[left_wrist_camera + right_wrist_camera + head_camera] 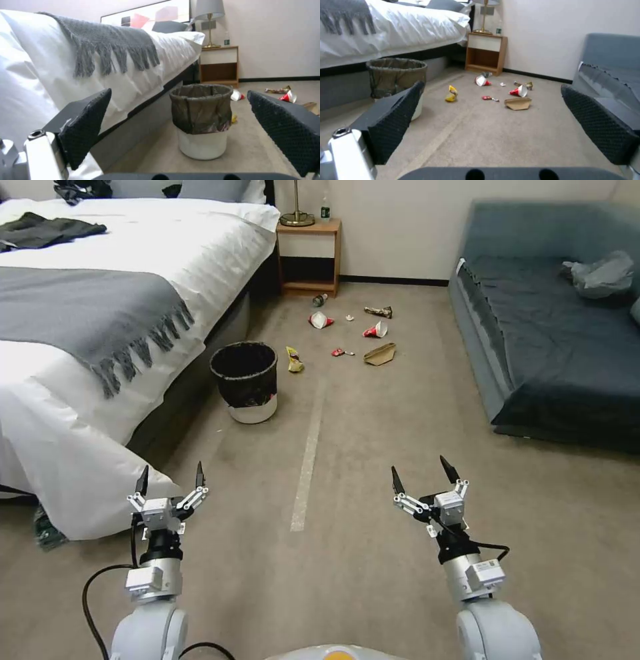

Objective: Pick up the trash can from the floor.

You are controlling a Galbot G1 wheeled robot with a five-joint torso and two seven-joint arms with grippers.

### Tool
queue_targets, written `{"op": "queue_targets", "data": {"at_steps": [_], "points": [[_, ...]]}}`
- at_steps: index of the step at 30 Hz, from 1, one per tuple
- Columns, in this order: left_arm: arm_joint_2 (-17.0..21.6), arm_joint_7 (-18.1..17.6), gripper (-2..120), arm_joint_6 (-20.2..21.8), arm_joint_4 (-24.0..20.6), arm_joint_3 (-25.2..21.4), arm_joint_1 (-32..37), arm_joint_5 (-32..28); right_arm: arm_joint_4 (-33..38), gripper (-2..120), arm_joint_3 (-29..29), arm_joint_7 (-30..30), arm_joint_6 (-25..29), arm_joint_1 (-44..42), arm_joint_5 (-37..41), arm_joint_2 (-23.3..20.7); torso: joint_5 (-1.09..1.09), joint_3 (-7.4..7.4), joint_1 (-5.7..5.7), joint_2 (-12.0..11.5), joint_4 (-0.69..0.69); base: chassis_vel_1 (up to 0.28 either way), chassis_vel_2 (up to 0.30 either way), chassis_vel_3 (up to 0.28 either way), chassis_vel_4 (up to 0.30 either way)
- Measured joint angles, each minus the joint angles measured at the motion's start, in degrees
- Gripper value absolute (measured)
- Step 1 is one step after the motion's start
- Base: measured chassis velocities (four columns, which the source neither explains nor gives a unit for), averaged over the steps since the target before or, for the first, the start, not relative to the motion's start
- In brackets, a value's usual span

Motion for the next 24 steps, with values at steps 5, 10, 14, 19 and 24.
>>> {"op": "queue_targets", "data": {"at_steps": [5, 10, 14, 19, 24], "points": [[0.03, -0.04, 100, 0.04, 0.2, 0.01, -0.35, -0.04, -0.16, 100, -0.03, -0.06, -0.26, 0.26, -0.05, 0.03, 0.0, 0.0, 0.0, 0.0, 0.0, -0.09, 0.076, 0.085, -0.068], [0.1, -0.05, 100, 0.07, 0.23, 0.04, -0.68, -0.12, -0.12, 100, -0.1, -0.13, -0.47, 0.22, -0.29, 0.14, 0.0, 0.0, 0.0, 0.0, 0.0, -0.086, 0.079, 0.071, -0.077], [0.09, -0.12, 100, 0.07, 0.23, 0.08, -0.7, -0.14, 0.14, 100, -0.16, -0.34, -0.56, 0.01, -0.42, 0.14, 0.0, 0.0, 0.0, 0.0, 0.0, -0.061, 0.084, 0.069, -0.075], [0.07, -0.24, 100, -0.09, -0.08, 0.08, -0.4, -0.16, 0.53, 100, -0.34, -0.74, -0.57, -0.37, -0.76, 0.17, 0.0, 0.0, 0.0, 0.0, -0.01, -0.06, 0.068, 0.057, -0.072], [0.17, -0.32, 100, -0.23, -0.52, -0.16, -0.13, -0.23, 0.84, 100, -0.5, -0.96, -0.62, -0.45, -1.07, 0.13, 0.0, 0.0, 0.0, 0.0, 0.0, -0.055, 0.06, 0.069, -0.062]]}}
